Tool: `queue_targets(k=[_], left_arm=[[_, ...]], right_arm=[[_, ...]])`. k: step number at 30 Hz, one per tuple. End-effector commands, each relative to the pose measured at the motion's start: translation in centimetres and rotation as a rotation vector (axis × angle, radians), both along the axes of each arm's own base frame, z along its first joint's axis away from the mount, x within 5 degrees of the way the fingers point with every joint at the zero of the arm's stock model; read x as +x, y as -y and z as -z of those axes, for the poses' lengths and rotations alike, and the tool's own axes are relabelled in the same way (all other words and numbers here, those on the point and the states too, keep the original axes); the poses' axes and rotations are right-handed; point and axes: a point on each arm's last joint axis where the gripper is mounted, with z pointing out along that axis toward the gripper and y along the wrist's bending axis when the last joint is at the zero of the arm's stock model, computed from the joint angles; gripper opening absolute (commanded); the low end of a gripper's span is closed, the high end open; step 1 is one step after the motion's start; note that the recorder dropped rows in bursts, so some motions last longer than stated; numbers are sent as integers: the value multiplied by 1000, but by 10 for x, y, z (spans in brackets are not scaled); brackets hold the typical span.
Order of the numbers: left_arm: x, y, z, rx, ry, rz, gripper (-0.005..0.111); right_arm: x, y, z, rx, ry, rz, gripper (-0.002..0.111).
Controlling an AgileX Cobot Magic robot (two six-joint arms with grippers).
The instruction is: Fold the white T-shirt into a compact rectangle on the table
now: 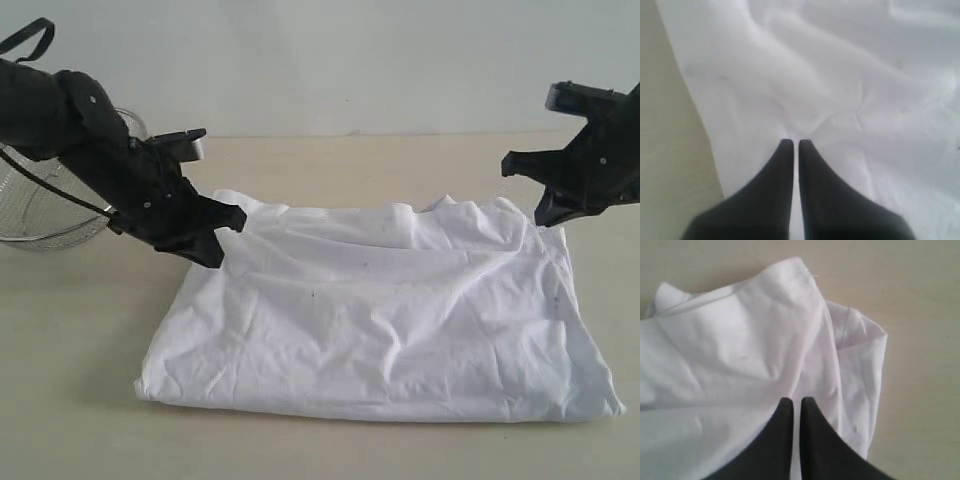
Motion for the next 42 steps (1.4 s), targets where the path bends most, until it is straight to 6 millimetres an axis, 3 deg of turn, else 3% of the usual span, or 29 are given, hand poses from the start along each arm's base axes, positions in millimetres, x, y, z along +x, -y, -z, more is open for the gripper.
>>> queue_targets(k=[1,8,11,14,17,21,28,31,36,37,42], left_arm=[[-4,1,-20,-35,15,-10,4],[-17,1,-50,-86,59,4,4],[-32,0,-62,-141,99,-5,4],[-53,-3,-73,-182,135,-13,4],[-71,-8,-76,-196,156,-36,4],[-87,-10,-73,-215,154,-34,4],[-90,-6,-74,-288,164,-52,4],[-89,-5,-75,-308,169,-57,4],[-89,-5,-75,-308,174,-51,4],[-89,-5,-75,-305,180,-41,4],[-89,-5,-75,-303,183,-36,4]], right_arm=[[-17,-3,-27,22,-29,-32,0],[-60,-19,-67,121,120,-82,0],[-85,-14,-78,115,169,-107,0],[-104,-4,-76,130,185,-71,0],[-111,-2,-72,220,222,-74,0],[-116,-1,-59,181,157,-122,0],[-113,1,-56,206,144,-43,0],[-112,2,-48,218,97,-36,14],[-108,2,-27,267,-6,-34,77],[-108,2,-24,270,-24,-34,80],[-112,4,-7,248,-93,-47,72]])
